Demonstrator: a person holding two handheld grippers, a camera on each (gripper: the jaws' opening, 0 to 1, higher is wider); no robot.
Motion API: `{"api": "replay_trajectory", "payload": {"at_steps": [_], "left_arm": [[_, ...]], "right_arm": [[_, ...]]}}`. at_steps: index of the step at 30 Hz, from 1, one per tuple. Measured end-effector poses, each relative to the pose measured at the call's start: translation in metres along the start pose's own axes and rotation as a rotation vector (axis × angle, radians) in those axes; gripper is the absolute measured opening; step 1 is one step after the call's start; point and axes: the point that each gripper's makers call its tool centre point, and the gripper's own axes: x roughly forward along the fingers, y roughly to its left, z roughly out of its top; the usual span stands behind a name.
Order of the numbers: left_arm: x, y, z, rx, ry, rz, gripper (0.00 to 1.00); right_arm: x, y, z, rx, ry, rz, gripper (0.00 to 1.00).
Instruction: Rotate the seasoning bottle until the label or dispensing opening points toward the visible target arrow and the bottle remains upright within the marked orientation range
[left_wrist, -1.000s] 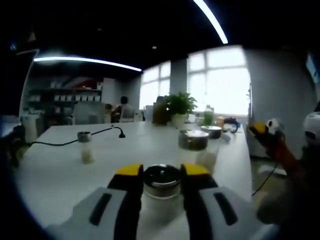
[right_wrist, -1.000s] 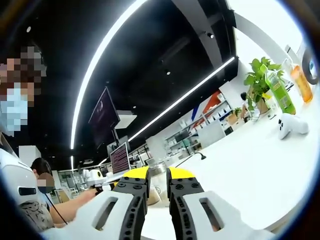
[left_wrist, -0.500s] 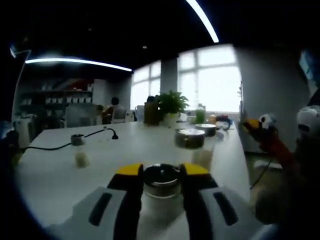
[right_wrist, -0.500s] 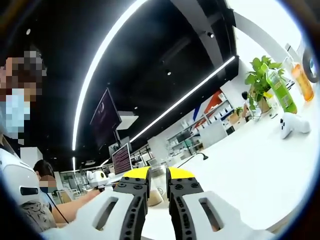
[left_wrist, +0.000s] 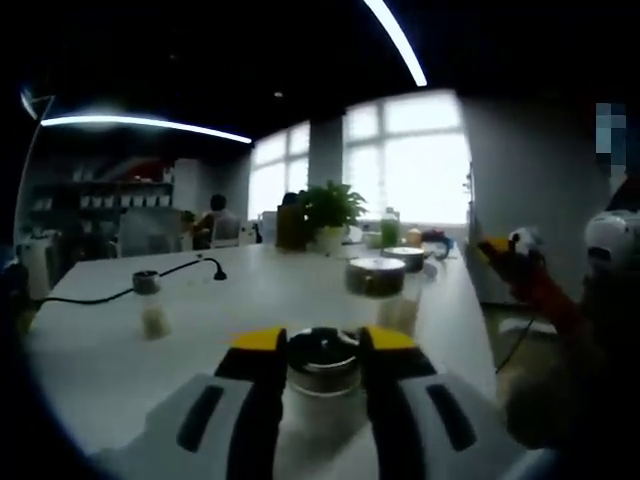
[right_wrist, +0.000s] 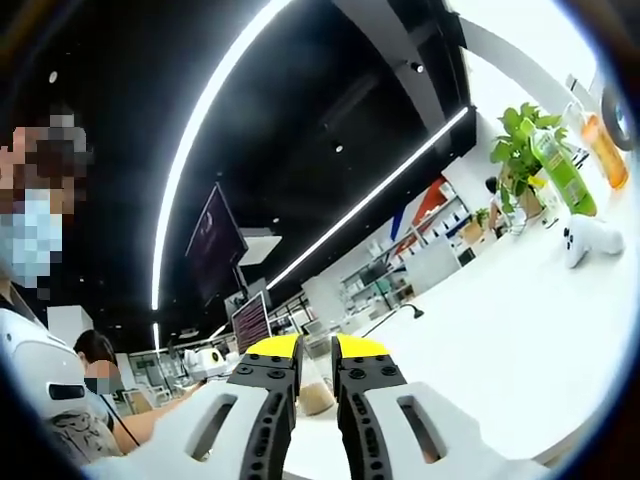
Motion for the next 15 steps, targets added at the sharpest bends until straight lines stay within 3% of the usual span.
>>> {"api": "replay_trajectory", "payload": {"at_steps": [5, 7, 9, 15], "left_arm": [[-0.003, 0.001, -0.001, -0.005, 0.004, -0.002, 0.32], [-0.006, 0.000, 0.001, 0.002, -0.008, 0.010, 0.37], [-0.010, -0.002, 0.006, -0.006, -0.026, 0.018, 0.43], [-0.027, -0.006, 0.027, 0.004, -0.080, 0.075, 0.43]], "right_arm": [[0.000, 0.002, 0.000, -0.014, 0.000, 0.002, 0.11], [0.000, 0.000, 0.000, -0.009, 0.000, -0.002, 0.11], [0.000, -0.001, 0.000, -0.002, -0.002, -0.002, 0.12], [0.000, 0.000, 0.000, -0.004, -0.004, -0.001, 0.12]]}}
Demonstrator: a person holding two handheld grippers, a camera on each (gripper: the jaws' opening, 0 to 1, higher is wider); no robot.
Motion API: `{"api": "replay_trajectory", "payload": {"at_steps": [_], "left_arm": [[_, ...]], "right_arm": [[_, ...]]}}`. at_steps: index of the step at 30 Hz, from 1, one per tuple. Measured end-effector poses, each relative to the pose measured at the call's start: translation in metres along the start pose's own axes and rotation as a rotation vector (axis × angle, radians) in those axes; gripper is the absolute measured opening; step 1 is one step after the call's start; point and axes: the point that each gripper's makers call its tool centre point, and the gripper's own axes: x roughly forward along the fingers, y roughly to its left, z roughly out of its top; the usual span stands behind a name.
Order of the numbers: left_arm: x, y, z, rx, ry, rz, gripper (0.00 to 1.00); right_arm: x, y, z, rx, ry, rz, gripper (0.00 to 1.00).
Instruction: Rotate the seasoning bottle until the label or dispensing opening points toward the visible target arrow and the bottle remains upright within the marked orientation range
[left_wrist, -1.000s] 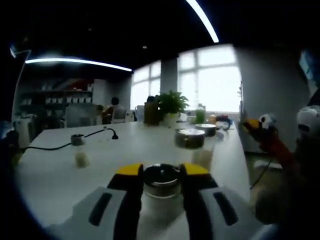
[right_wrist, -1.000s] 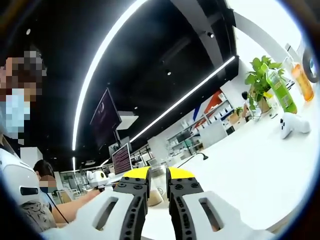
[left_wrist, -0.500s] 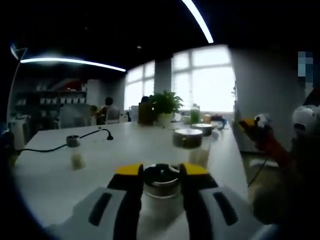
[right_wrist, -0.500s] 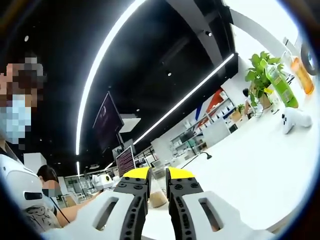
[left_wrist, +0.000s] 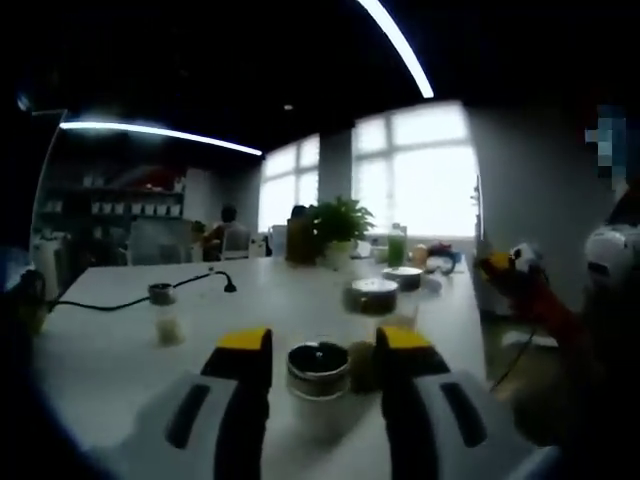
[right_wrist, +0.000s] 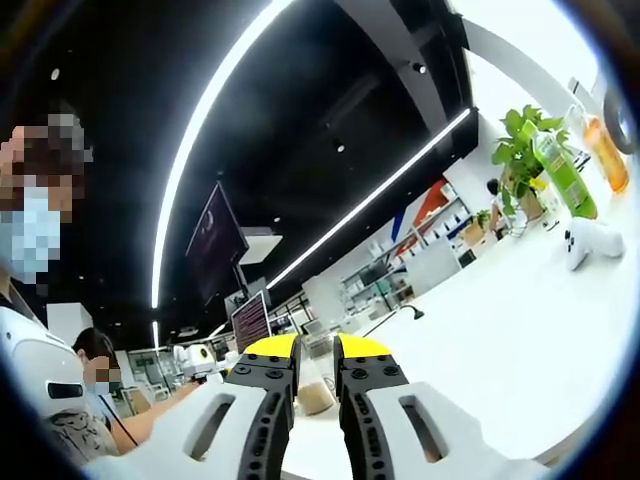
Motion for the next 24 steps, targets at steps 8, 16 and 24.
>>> {"api": "replay_trajectory", "payload": {"at_steps": [8, 16, 24], "left_arm": [[-0.005, -0.029, 0.010, -0.030, -0.012, -0.015, 0.43], [-0.014, -0.040, 0.018, -0.041, -0.007, 0.023, 0.43], [-0.031, -0.034, 0.019, -0.021, 0.002, 0.113, 0.44]], "right_arm": [[0.002, 0.002, -0.002, -0.027, 0.014, -0.006, 0.12], [0.011, 0.003, -0.002, -0.047, 0.028, 0.002, 0.12], [0.019, 0.006, -0.007, -0.049, 0.050, 0.018, 0.12]]}}
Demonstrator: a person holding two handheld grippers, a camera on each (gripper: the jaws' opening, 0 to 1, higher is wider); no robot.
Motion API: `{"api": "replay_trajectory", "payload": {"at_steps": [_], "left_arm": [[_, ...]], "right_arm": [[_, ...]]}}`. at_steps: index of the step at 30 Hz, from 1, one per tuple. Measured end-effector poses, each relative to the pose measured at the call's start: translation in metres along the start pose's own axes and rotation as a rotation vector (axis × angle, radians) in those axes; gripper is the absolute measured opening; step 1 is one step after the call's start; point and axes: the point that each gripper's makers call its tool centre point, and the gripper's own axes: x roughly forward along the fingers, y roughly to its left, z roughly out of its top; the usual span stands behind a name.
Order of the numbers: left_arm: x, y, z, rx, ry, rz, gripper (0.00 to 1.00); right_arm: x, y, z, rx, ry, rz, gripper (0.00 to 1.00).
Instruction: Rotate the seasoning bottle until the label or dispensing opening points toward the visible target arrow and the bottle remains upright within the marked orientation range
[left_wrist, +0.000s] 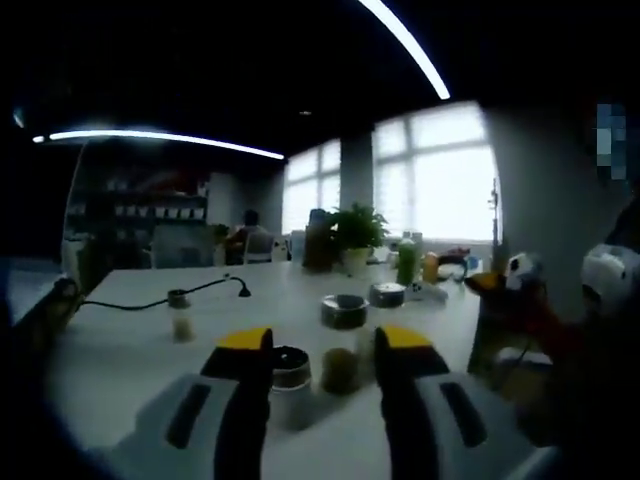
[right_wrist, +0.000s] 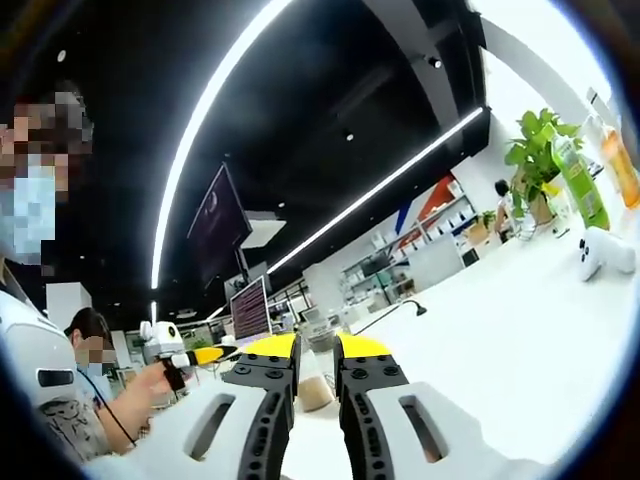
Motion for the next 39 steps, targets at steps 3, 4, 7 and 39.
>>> {"api": "replay_trajectory", "payload": {"at_steps": [3, 4, 7, 39], "left_arm": [[-0.007, 0.000, 0.001, -0.005, -0.015, 0.030, 0.43], [-0.008, 0.000, 0.001, -0.006, -0.018, 0.034, 0.43], [-0.013, 0.000, 0.005, -0.006, -0.025, 0.050, 0.43], [-0.029, -0.006, 0.021, 0.007, -0.105, 0.084, 0.44]], "right_arm": [[0.001, 0.000, 0.003, -0.004, 0.000, 0.006, 0.12], [0.000, -0.001, 0.005, -0.007, -0.001, 0.006, 0.12], [-0.001, -0.003, 0.008, -0.017, -0.001, 0.005, 0.12], [0.028, -0.030, 0.023, -0.159, 0.088, -0.017, 0.15]]}}
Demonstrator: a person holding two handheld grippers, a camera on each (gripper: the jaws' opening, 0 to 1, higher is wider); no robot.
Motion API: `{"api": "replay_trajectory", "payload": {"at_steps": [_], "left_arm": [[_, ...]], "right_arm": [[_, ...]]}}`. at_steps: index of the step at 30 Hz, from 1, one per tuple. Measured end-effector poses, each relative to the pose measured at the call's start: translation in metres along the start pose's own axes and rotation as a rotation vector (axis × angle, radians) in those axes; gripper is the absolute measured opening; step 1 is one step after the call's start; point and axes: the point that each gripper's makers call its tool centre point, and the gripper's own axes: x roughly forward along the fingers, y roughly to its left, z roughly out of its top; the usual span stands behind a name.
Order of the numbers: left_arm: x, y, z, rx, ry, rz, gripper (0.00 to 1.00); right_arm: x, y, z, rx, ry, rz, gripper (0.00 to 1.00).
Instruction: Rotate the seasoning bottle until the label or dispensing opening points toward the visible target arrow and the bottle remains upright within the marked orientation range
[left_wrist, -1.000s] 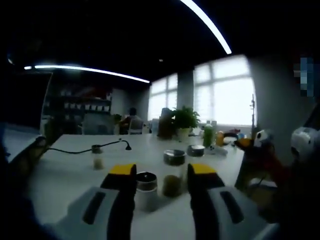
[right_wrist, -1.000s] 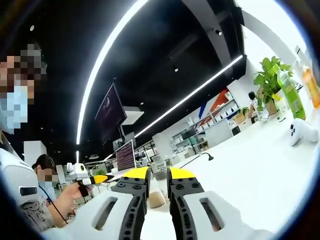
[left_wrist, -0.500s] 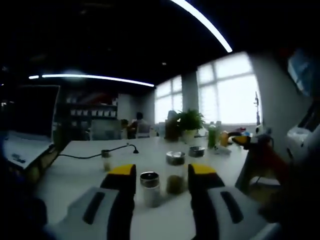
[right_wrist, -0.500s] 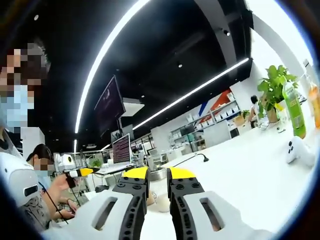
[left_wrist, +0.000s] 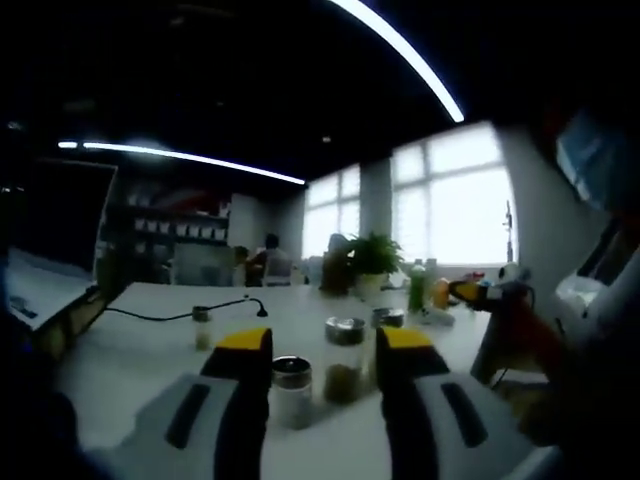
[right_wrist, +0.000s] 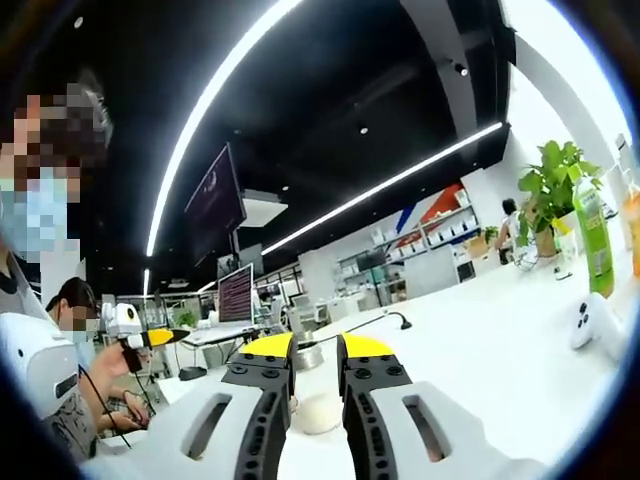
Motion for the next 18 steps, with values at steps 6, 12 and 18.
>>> {"api": "replay_trajectory", "payload": {"at_steps": [6, 12, 18], "left_arm": [[0.005, 0.015, -0.007, 0.019, 0.047, 0.026, 0.43], [0.014, 0.020, -0.007, 0.025, 0.043, 0.043, 0.43], [0.020, 0.040, 0.001, 0.058, 0.037, 0.062, 0.43]], "right_arm": [[0.007, -0.003, -0.001, -0.026, 0.027, 0.003, 0.15], [0.014, -0.011, 0.000, -0.031, 0.032, 0.002, 0.15], [0.026, -0.016, -0.005, -0.020, 0.049, 0.012, 0.15]]}}
